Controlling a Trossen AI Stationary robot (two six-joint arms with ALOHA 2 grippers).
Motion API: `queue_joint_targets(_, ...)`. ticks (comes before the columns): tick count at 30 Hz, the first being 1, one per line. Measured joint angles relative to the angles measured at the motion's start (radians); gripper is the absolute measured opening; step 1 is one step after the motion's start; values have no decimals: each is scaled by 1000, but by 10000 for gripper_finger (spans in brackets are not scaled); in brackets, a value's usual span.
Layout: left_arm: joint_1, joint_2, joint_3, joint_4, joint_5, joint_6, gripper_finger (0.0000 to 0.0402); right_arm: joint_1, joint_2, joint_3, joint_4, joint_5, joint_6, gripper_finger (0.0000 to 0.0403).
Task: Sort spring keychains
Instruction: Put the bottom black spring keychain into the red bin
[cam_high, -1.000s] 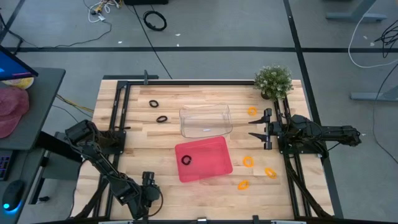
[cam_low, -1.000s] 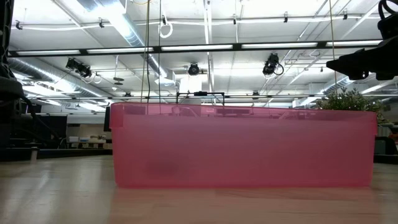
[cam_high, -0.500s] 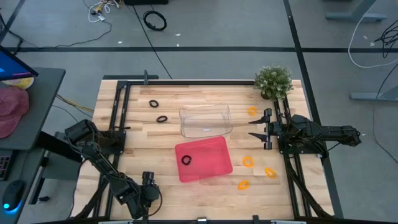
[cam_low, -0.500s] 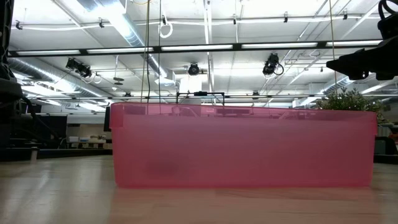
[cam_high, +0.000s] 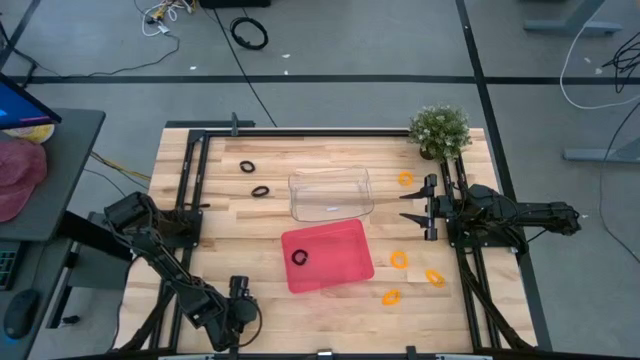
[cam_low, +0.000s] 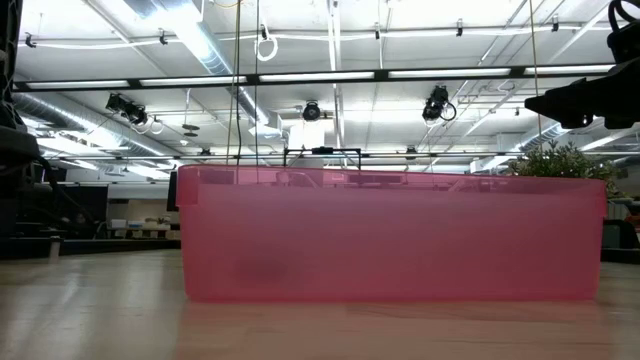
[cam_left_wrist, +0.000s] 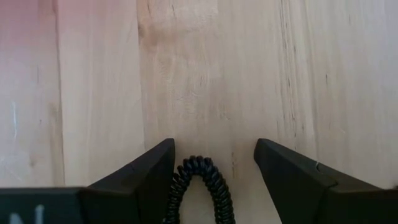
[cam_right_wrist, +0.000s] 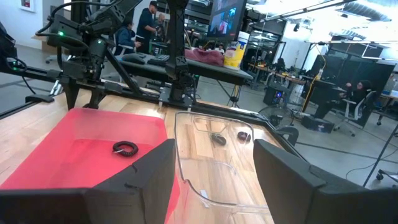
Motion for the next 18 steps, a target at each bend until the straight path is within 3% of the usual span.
queue_joint_targets(18, 6, -31, -7, -18, 34, 26, 241, 0, 0, 0, 0, 0, 0, 222)
